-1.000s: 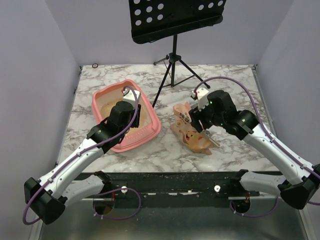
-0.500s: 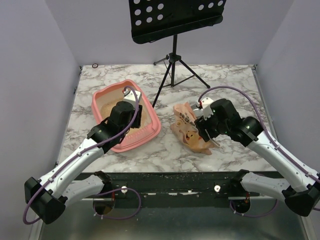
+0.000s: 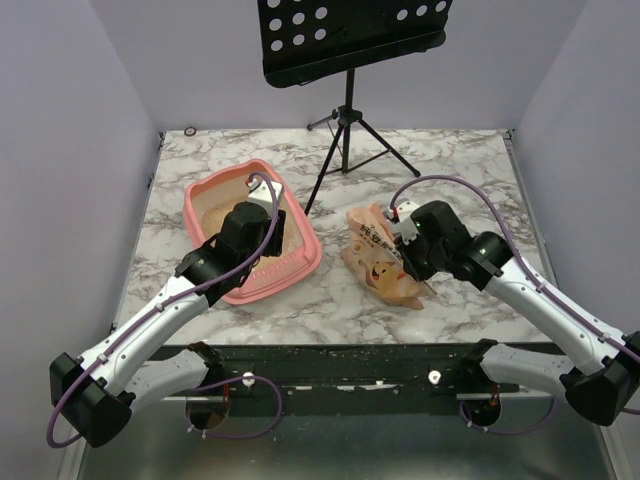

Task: Fill the litter box with clean litter

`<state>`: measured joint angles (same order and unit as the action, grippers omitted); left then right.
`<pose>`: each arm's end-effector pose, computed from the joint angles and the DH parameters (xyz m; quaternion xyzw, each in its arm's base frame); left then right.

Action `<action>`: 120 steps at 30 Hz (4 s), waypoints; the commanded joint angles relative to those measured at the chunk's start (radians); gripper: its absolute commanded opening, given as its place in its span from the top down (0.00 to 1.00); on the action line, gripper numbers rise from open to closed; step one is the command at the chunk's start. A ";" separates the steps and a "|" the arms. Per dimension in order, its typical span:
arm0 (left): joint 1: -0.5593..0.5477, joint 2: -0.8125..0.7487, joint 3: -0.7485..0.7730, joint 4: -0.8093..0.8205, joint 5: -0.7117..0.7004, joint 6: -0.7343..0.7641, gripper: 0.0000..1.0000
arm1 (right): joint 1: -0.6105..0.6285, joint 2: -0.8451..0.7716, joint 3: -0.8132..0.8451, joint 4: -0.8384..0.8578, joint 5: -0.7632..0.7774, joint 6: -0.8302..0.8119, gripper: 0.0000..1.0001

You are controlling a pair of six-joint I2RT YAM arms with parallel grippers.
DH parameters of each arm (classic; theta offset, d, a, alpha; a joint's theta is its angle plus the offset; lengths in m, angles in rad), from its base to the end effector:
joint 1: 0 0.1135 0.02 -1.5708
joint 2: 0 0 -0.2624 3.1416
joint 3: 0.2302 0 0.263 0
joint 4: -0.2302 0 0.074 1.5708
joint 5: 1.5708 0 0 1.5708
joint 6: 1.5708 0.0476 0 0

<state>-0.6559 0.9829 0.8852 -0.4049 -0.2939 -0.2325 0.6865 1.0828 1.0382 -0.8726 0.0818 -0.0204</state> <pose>0.1986 -0.1354 0.3090 0.1060 0.8481 -0.1026 0.5089 0.1798 0.1423 0.2974 -0.3152 0.8923 0.0683 0.3158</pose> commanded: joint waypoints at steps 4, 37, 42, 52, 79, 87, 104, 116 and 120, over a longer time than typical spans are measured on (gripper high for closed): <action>0.001 -0.003 -0.011 0.011 0.021 -0.005 0.47 | 0.005 0.020 0.020 -0.040 0.127 0.054 0.99; 0.001 0.016 -0.002 0.018 0.128 -0.044 0.46 | -0.531 -0.018 -0.273 0.412 0.236 0.487 0.99; 0.001 0.037 0.004 0.021 0.142 -0.045 0.46 | -0.558 0.029 -0.329 0.478 0.213 0.533 0.90; 0.001 0.161 0.090 0.038 0.205 -0.042 0.45 | -0.587 0.100 -0.366 0.567 0.202 0.573 0.56; 0.116 1.069 1.256 -0.443 0.874 0.197 0.19 | -0.599 -0.271 -0.414 0.515 -0.002 0.507 0.32; 0.185 1.191 1.226 -0.431 1.105 0.183 0.19 | -0.599 -0.313 -0.445 0.521 -0.059 0.501 0.31; 0.156 1.174 1.066 -0.290 1.190 0.133 0.19 | -0.599 -0.302 -0.463 0.552 -0.111 0.504 0.31; 0.157 1.123 0.953 -0.026 1.404 0.004 0.19 | -0.599 -0.290 -0.461 0.584 -0.171 0.494 0.31; 0.150 1.103 0.888 0.104 1.501 -0.053 0.19 | -0.598 -0.284 -0.440 0.641 -0.270 0.478 0.31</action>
<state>-0.4889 2.1521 1.8256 -0.4789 1.0309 -0.2115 0.0910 0.7929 0.5858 -0.3073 -0.0711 0.4885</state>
